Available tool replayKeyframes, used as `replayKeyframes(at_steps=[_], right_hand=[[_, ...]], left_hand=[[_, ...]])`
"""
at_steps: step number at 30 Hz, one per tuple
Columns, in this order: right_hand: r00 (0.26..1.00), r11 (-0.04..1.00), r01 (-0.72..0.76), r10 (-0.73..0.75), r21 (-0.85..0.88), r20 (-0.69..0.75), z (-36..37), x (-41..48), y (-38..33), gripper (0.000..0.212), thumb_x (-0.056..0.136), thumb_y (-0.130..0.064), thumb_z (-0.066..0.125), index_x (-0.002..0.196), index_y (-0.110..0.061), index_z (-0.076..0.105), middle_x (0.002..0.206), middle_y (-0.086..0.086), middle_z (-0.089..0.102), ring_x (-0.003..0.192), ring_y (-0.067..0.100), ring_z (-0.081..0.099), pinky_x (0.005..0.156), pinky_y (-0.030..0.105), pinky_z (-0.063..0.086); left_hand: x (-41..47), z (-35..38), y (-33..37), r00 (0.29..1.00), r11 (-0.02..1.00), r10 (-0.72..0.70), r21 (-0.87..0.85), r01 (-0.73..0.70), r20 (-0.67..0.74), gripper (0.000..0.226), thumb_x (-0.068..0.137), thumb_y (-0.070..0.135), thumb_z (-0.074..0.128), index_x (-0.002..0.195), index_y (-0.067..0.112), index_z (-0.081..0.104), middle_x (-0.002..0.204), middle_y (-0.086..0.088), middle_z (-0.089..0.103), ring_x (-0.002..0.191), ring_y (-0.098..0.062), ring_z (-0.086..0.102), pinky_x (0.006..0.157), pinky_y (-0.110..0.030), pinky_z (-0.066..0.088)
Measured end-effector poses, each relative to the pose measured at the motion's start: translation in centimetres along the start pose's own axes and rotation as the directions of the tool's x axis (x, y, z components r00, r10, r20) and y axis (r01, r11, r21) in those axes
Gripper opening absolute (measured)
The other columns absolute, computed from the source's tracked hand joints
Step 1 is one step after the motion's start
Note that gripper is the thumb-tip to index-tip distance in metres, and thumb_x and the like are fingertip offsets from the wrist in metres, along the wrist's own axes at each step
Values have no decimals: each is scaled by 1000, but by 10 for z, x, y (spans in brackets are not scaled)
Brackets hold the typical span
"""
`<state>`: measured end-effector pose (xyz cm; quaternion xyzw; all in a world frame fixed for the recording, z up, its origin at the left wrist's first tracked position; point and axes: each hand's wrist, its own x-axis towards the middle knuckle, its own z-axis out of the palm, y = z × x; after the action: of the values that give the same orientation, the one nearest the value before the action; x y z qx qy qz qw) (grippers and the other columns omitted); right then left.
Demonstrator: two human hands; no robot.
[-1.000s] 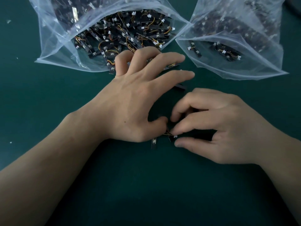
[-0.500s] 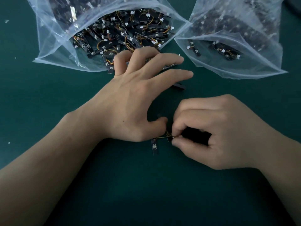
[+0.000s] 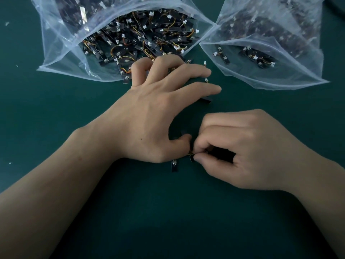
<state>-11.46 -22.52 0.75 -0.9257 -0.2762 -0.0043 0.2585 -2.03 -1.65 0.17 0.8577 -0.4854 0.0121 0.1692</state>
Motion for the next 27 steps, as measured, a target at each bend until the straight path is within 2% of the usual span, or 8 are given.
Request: replayKeyframes(at_steps=[3, 10, 14, 18, 21, 24, 27], right_hand=[[999, 994, -38, 41, 102, -26, 1, 1, -1, 10, 94, -21, 69, 85, -20, 71, 85, -12, 62, 67, 9, 54, 57, 34, 46], [1000, 998, -14, 15, 54, -8, 0, 1, 1, 12, 93, -32, 72, 92, -20, 70, 90, -12, 60, 76, 11, 57, 61, 40, 49], [999, 994, 5, -1, 113, -37, -2, -1, 5, 2, 90, -18, 76, 92, -19, 74, 95, -10, 59, 78, 14, 59, 62, 40, 49], [996, 995, 59, -52, 82, -76, -1, -2, 2, 10, 88, -8, 72, 87, -17, 76, 91, -7, 58, 71, 6, 47, 58, 31, 42], [998, 995, 47, -43, 92, -44, -2, -4, 3, 20, 81, -1, 66, 85, -18, 77, 84, -9, 56, 65, 11, 48, 53, 34, 41], [1000, 996, 3, -3, 84, 5, -3, -4, 4, 19, 82, -6, 65, 85, -20, 77, 77, -10, 54, 63, 14, 50, 51, 39, 42], [1000, 998, -19, 18, 56, 21, -4, -1, 1, 4, 86, -22, 73, 83, -24, 73, 71, -16, 44, 61, 11, 47, 51, 38, 42]], left_hand=[[0, 0, 0, 1000, 1000, -1, -8, 1, -5, 79, 75, 50, 66, 150, 31, 53, 158, 12, 41, 144, -25, 32, 114, -53, 20], [0, 0, -1, 1000, 1000, -13, -24, 13, 3, 78, 76, 53, 65, 150, 31, 53, 157, 14, 42, 145, -24, 32, 115, -55, 20], [-1, 0, 0, 1000, 999, -16, -28, 16, -8, 79, 75, 53, 67, 149, 31, 54, 156, 14, 44, 144, -24, 33, 114, -58, 21], [-1, -1, 1, 1000, 1000, -16, -12, 16, -21, 80, 73, 53, 72, 148, 32, 55, 155, 15, 45, 144, -24, 35, 112, -58, 22], [-1, -1, 0, 1000, 1000, -20, -18, 19, -19, 79, 72, 51, 70, 147, 31, 55, 155, 16, 45, 143, -23, 34, 111, -57, 22], [-1, -1, -1, 1000, 998, -18, -53, 18, -4, 78, 71, 46, 64, 147, 31, 54, 155, 15, 44, 143, -23, 33, 112, -56, 20], [-1, -2, -2, 1000, 997, -22, -81, 21, -4, 78, 71, 43, 64, 147, 31, 54, 156, 16, 43, 143, -22, 32, 112, -54, 20]])
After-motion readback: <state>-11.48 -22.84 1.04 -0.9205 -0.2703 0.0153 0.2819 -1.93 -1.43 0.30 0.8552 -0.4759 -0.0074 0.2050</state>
